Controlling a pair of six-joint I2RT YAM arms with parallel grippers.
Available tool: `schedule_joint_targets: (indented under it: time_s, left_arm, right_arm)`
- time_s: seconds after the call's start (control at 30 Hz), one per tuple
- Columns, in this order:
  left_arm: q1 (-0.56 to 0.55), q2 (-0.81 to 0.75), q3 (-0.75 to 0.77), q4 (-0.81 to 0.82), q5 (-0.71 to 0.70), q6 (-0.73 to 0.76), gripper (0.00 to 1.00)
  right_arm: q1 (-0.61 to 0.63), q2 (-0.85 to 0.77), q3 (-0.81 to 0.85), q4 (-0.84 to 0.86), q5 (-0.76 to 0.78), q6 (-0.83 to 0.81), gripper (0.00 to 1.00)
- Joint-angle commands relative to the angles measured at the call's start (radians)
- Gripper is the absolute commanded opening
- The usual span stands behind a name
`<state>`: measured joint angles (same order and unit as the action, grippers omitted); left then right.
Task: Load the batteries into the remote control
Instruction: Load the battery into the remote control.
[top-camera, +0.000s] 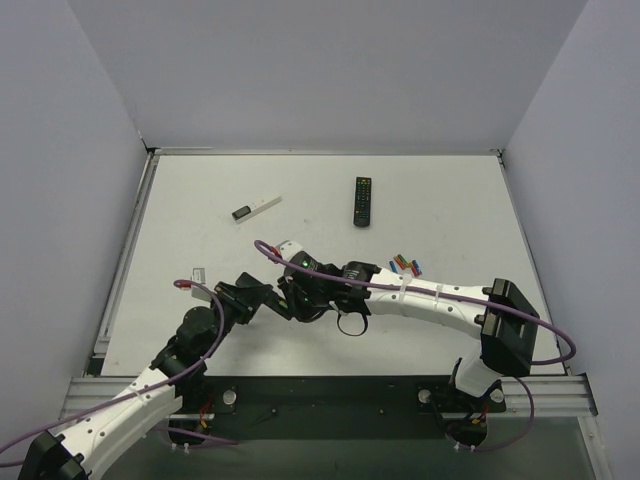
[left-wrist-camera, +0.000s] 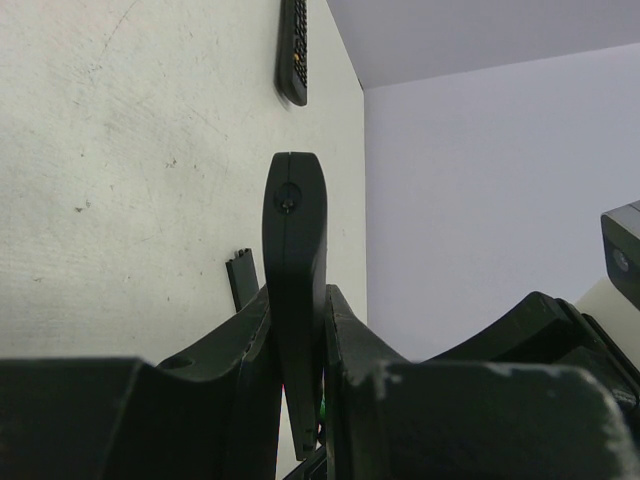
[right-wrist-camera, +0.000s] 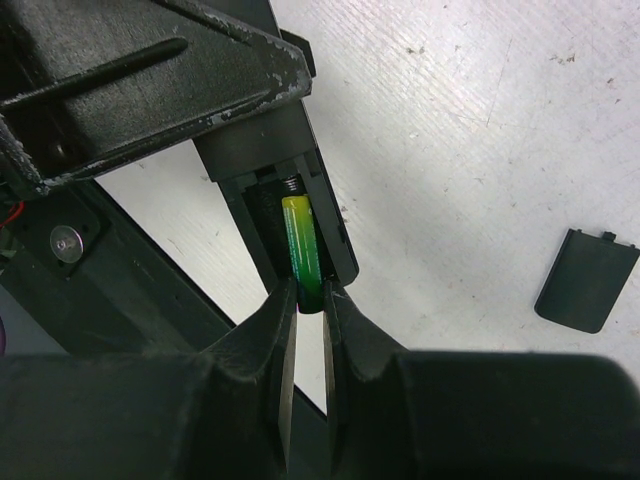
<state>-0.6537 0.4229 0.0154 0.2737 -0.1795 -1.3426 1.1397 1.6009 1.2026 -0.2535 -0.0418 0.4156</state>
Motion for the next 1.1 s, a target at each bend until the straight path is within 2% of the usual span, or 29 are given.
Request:
schedule_joint_targets:
  time_s: [0.0, 0.4, 0.57, 1.07]
  left_arm:
    - [-0.009, 0.010, 0.054, 0.124, 0.087, -0.027, 0.00]
    - [-0.009, 0.020, 0.051, 0.142, 0.092, -0.044, 0.00]
    - [-0.009, 0.014, 0.041, 0.133, 0.078, -0.061, 0.00]
    - [-0.009, 0.004, 0.031, 0.075, 0.049, -0.122, 0.00]
  right_arm:
    - [-0.026, -0.021, -0.027, 0.043, 0.114, -0.008, 0.00]
    - [-0.041, -0.024, -0.038, 0.050, 0.079, -0.001, 0.00]
    - [-0.040, -0.022, -0.034, 0.036, 0.062, -0.001, 0.09]
    - [-0.037, -0.035, -0.026, 0.005, 0.065, -0.011, 0.16]
